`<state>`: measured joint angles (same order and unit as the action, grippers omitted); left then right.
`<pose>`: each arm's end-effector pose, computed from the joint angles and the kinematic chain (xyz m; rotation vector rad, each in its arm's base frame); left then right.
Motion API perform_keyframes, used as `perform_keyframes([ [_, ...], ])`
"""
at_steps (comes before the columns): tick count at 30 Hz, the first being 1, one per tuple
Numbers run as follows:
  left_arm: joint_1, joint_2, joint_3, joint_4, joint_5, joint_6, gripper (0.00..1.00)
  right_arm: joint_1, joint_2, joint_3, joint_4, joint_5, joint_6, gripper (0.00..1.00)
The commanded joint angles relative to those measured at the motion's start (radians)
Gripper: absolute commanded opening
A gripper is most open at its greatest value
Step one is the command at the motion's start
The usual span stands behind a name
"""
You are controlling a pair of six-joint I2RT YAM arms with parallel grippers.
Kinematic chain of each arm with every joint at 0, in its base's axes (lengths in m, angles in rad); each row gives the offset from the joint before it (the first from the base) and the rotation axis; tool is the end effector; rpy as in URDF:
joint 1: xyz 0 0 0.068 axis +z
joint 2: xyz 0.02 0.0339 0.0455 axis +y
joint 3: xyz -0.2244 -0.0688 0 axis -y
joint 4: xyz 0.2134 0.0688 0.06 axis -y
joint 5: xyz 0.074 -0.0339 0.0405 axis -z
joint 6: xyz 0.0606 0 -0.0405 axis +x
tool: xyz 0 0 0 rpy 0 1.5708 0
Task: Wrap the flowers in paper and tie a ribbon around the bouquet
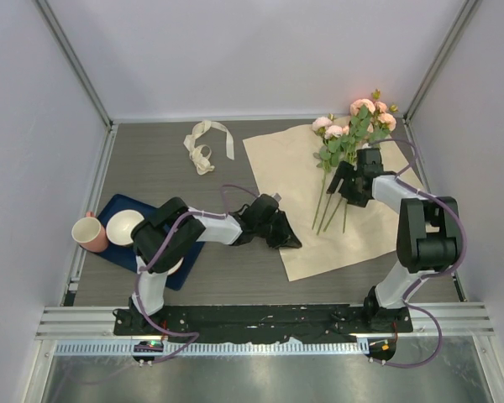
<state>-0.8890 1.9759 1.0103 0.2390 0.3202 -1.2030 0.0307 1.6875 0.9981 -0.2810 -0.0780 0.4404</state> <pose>0.2231 -0.3051 0.0910 -0.2287 2.6962 -1.2672 0.3246 0.0147 0.1360 0.4907 2.5139 0.2822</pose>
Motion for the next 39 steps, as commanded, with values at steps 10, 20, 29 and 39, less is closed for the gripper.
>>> perform_keyframes([
  [10,-0.050,0.070,-0.071,0.052,-0.012,-0.063,0.16,0.069,0.023,-0.009,0.115,-0.055,0.090,0.81],
  [20,-0.057,0.077,-0.091,0.074,-0.007,-0.073,0.16,0.094,0.075,0.076,0.108,-0.011,0.086,0.81],
  [29,-0.053,0.021,-0.078,0.095,0.020,-0.010,0.27,0.092,0.104,0.128,0.106,-0.083,0.038,0.81],
  [39,-0.031,-0.220,-0.134,0.108,0.074,0.097,0.54,0.103,0.042,0.195,-0.197,0.269,0.003,0.81],
])
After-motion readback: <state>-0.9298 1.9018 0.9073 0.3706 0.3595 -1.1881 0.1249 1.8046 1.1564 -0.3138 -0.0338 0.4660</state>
